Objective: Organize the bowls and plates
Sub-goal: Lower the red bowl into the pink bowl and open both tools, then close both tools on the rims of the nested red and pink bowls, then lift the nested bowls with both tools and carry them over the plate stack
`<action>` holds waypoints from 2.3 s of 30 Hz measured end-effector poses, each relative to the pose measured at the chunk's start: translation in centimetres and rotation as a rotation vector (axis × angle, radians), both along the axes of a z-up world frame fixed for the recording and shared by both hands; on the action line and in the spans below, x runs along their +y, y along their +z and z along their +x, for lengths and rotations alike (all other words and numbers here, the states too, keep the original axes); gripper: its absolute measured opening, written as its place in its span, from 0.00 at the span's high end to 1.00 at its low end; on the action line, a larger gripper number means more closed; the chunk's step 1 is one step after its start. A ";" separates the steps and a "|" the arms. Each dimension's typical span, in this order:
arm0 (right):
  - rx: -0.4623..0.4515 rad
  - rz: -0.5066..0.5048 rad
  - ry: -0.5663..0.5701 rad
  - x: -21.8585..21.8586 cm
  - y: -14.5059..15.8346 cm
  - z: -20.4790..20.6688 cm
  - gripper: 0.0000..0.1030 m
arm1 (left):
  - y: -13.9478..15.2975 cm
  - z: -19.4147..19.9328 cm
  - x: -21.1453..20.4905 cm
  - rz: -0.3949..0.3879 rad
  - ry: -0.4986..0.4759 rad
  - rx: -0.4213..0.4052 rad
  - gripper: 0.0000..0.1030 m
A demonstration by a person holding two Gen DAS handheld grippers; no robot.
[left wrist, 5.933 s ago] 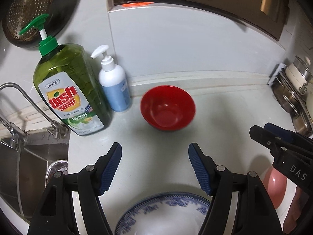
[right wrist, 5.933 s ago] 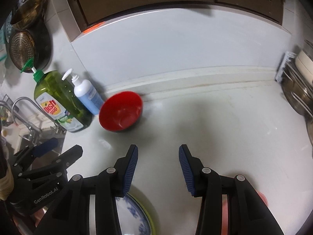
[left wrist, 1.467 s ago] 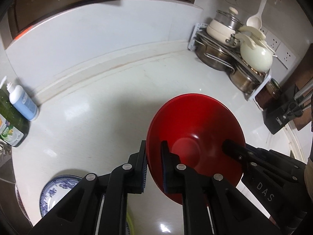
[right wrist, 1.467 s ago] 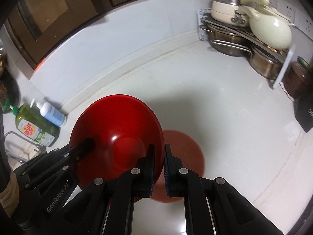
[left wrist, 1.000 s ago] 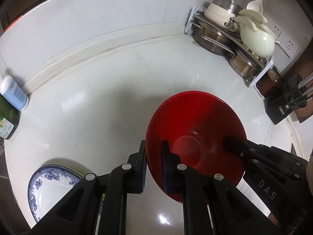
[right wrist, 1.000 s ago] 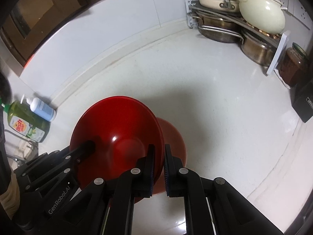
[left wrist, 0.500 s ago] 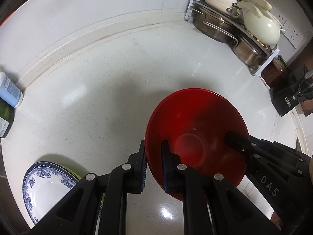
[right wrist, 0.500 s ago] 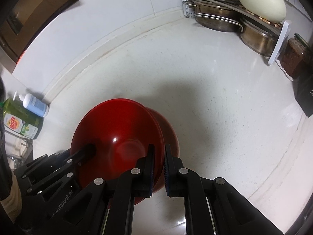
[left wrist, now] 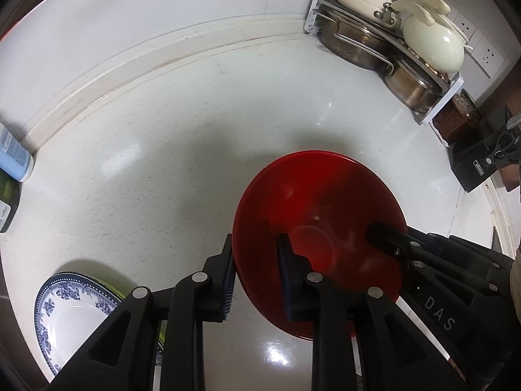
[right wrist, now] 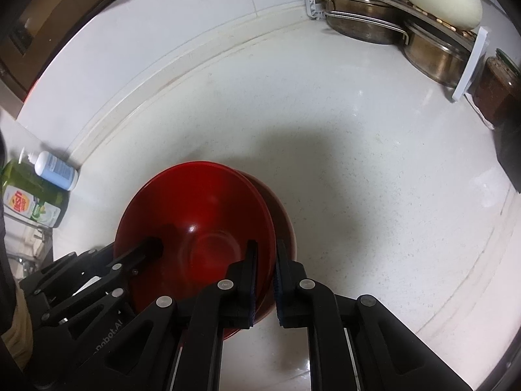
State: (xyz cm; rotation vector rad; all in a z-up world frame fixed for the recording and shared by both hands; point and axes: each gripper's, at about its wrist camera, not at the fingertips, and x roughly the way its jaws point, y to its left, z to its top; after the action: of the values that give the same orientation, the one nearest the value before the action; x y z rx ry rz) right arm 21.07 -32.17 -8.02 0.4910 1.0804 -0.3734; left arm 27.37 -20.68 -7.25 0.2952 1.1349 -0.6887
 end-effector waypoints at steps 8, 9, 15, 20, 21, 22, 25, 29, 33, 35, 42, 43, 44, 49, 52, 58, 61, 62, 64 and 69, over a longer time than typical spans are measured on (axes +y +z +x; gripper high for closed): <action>-0.004 -0.048 0.001 0.2 0.6 -0.2 0.78 | 0.7 0.1 0.1 -0.021 -0.007 -0.017 0.71; -0.012 -0.048 0.005 0.3 0.8 -0.3 0.77 | 0.9 0.2 0.2 -0.024 -0.004 -0.022 0.70; -0.061 -0.047 -0.011 0.4 2.3 -0.9 0.60 | 2.2 1.1 1.3 -0.064 0.029 -0.036 0.55; -0.102 -0.046 -0.089 0.1 2.8 -1.3 0.48 | 2.6 1.6 2.3 -0.055 0.073 -0.062 0.40; -0.095 -0.045 -0.107 -0.1 2.5 -1.4 0.48 | 2.4 1.6 2.4 -0.041 0.076 -0.063 0.39; -0.086 -0.037 -0.122 -0.3 2.2 -1.4 0.48 | 2.2 1.6 2.4 -0.034 0.075 -0.062 0.39; -0.068 0.002 -0.141 -0.6 1.2 -1.6 0.48 | 1.3 1.4 2.4 -0.006 0.073 -0.049 0.38; -0.055 0.030 -0.156 -0.6 -0.1 -1.9 0.48 | 0.2 1.2 2.2 0.005 0.073 -0.009 0.38; -0.045 0.061 -0.155 -0.4 -1.1 -2.0 0.48 | -0.9 1.2 1.6 0.025 0.075 0.009 0.38; -0.038 0.083 -0.159 -0.5 -1.6 -1.9 0.48 | -1.2 1.3 1.3 0.026 0.076 0.022 0.38; -0.017 0.126 -0.162 -1.1 -3.1 -1.6 0.51 | -2.5 1.9 0.5 0.028 0.081 0.095 0.51; -0.016 0.132 -0.157 -1.1 -3.2 -1.5 0.54 | -2.7 1.9 0.4 0.028 0.083 0.104 0.51; -0.011 0.136 -0.154 -1.1 -3.4 -1.4 0.57 | -2.9 1.9 0.4 0.032 0.085 0.109 0.52; 0.006 0.145 -0.147 -1.6 -3.9 -1.3 0.65 | -3.7 2.2 -0.2 0.036 0.100 0.148 0.65; 0.015 0.163 -0.140 -1.8 -4.2 -1.0 0.67 | -4.1 2.2 -0.1 0.024 0.103 0.172 0.67; 0.034 0.178 -0.126 -1.9 -4.7 -0.9 0.77 | -4.2 2.1 -0.6 0.010 0.089 0.181 0.76; 0.033 0.184 -0.129 -2.0 -4.7 -0.9 0.77 | -4.2 2.0 -0.8 0.017 0.089 0.172 0.78; 0.033 0.189 -0.131 -2.0 -4.8 -0.9 0.78 | -4.2 2.0 -0.9 0.019 0.090 0.168 0.78; 0.036 0.191 -0.133 -1.8 -4.8 -0.8 0.78 | -4.2 1.9 -0.9 0.023 0.090 0.163 0.78; 0.046 0.172 -0.128 -1.4 -4.7 -0.5 0.78 | -4.1 1.9 -0.8 0.027 0.101 0.162 0.78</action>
State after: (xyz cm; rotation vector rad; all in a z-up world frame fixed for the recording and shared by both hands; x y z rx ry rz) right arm 20.55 -33.58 -12.74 0.7098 1.1340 -0.4076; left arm 29.24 -21.50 -11.33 0.2064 1.3056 -0.6170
